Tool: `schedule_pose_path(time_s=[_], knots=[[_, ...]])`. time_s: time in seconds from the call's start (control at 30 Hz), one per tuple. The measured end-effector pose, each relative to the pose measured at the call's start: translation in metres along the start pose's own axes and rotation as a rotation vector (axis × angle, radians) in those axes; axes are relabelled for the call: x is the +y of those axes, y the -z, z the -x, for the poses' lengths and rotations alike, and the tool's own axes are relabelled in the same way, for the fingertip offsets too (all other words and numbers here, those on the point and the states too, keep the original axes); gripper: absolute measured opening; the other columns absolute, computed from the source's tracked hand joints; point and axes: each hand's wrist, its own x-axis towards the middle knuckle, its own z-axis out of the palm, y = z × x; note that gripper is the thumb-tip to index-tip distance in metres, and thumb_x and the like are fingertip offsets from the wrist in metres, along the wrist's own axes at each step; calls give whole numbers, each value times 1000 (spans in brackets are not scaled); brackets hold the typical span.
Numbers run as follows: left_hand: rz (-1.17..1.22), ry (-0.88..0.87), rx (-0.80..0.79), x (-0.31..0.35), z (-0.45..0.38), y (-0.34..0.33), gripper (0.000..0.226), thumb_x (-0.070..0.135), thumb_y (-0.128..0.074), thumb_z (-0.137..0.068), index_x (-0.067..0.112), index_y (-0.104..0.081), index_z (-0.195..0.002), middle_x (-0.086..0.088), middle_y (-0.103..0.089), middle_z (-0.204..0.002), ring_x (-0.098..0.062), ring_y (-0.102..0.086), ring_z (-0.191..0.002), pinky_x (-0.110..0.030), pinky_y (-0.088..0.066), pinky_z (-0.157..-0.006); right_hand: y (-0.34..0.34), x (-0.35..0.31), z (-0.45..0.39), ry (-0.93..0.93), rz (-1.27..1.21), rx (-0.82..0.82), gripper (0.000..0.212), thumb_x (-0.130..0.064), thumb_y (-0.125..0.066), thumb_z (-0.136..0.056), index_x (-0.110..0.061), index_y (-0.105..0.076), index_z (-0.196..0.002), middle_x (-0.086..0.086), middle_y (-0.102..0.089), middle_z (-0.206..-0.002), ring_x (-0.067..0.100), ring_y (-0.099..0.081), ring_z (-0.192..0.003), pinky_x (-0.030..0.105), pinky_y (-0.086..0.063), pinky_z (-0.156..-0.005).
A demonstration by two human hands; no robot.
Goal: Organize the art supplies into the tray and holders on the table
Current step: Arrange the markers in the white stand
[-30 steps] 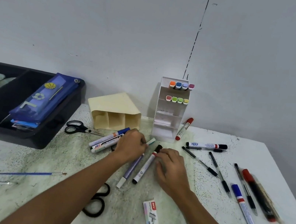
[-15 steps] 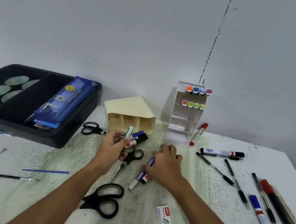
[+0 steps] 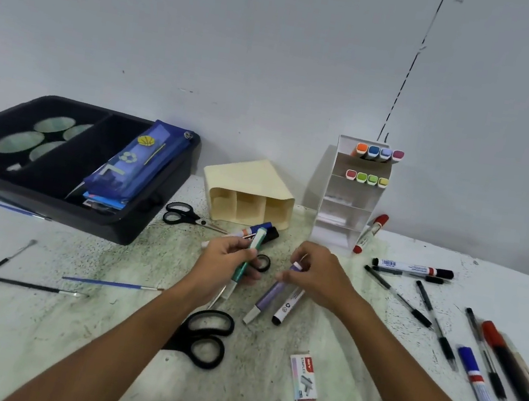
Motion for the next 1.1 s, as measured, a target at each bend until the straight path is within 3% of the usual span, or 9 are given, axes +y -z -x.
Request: schedule_pose_path(time_s=[0.17, 0.37, 0.5, 0.7, 0.8, 0.9, 0.97, 1.03, 1.1], knots=[[-13, 30, -116, -3, -2, -12, 10, 7, -53, -98, 4, -62, -98, -15, -74, -95, -28, -71, -75, -39, -59, -67, 18, 0, 8, -75, -525, -40, 28, 4, -77, -75, -8, -61, -94, 8, -68, -70, 15, -64, -58, 22, -47, -50], [23, 156, -404, -6, -3, -45, 13, 12, -44, -102, 5, -51, -108, -25, -70, -104, -34, -70, -68, -40, -59, -63, 43, 16, 21, -165, -869, 66, 32, 17, -66, -76, -6, -63, -99, 5, -74, -85, 15, -63, -64, 24, -46, -55], [-20, 239, -445, -10, -4, -77, 17, 13, -46, -101, 6, -54, -114, -20, -71, -93, -28, -62, -58, -34, -52, -53, 62, 28, 38, -169, -809, 132, 37, 19, -63, -78, -2, -63, -107, 6, -75, -89, 12, -60, -61, 21, -37, -50], [15, 258, -517, -18, 0, -142, 9, 10, -53, -98, 2, -55, -100, -11, -64, -73, -19, -51, -51, -28, -43, -46, 98, 59, 73, -213, -660, 322, 40, 14, -69, -77, -13, -63, -107, 8, -69, -100, 13, -66, -70, 23, -47, -55], [110, 317, -555, -21, 1, -169, 8, 5, -50, -97, -1, -55, -99, -14, -65, -74, -20, -55, -52, -28, -46, -46, 115, 79, 93, -242, -707, 407, 34, 11, -67, -80, -10, -63, -107, 10, -70, -101, 20, -70, -78, 26, -51, -59], [170, 377, -586, -24, 3, -192, 11, 0, -47, -97, -5, -55, -104, -18, -69, -80, -23, -62, -57, -30, -53, -49, 133, 101, 115, -269, -647, 503, 27, 9, -64, -83, -13, -66, -99, 10, -73, -96, 17, -70, -72, 24, -53, -57], [158, 390, -609, -26, 5, -204, 13, -1, -46, -98, -6, -56, -106, -18, -70, -83, -24, -64, -60, -32, -56, -53, 144, 117, 129, -298, -480, 600, 23, 6, -60, -86, -15, -66, -93, 8, -73, -93, 14, -69, -70, 19, -51, -57], [144, 402, -624, -28, 6, -216, 14, -1, -46, -98, -5, -57, -106, -18, -70, -84, -25, -65, -61, -33, -57, -55, 153, 135, 142, -351, -147, 727, 17, -4, -60, -90, -19, -67, -90, 0, -71, -93, 10, -65, -75, 16, -48, -64], [136, 420, -632, -30, 9, -225, 15, -1, -46, -98, -5, -56, -109, -19, -70, -85, -26, -65, -62, -34, -57, -56, 163, 153, 154, -447, 154, 758, 14, -11, -59, -91, -18, -70, -97, -1, -69, -100, 13, -63, -86, 24, -50, -76]])
